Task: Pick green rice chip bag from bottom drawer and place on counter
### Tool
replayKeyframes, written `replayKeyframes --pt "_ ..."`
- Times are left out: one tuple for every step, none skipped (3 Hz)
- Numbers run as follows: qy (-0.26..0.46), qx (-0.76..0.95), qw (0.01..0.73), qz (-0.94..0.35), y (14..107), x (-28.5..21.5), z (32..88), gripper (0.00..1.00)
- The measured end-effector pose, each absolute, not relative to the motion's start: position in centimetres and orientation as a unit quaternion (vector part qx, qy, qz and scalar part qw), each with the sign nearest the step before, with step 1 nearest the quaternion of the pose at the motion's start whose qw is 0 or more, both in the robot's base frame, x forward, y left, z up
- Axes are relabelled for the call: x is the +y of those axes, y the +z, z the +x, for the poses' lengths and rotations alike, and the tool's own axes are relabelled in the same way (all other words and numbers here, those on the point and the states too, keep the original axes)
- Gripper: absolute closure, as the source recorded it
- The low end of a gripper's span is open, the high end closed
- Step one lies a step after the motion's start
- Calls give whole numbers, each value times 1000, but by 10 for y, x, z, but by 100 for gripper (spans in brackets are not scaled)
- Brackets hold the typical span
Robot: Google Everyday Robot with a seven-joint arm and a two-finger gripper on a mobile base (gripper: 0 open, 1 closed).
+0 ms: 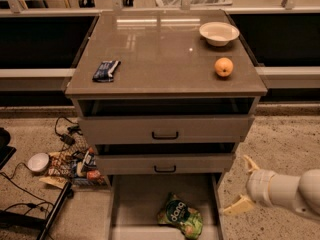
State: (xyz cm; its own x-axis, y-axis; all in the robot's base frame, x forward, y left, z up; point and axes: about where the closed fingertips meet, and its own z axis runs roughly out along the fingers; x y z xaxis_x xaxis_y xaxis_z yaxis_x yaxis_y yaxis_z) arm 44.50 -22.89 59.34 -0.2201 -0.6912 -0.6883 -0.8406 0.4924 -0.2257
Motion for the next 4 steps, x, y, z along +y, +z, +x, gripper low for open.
replayKeyframes --pt "123 772 403 -476 526 -217 456 0" --pt "156 777 414 -449 456 -203 460 0" --pt "191 782 417 -422 394 -186 461 0" --pt "223 788 415 -397 343 -167 460 0"
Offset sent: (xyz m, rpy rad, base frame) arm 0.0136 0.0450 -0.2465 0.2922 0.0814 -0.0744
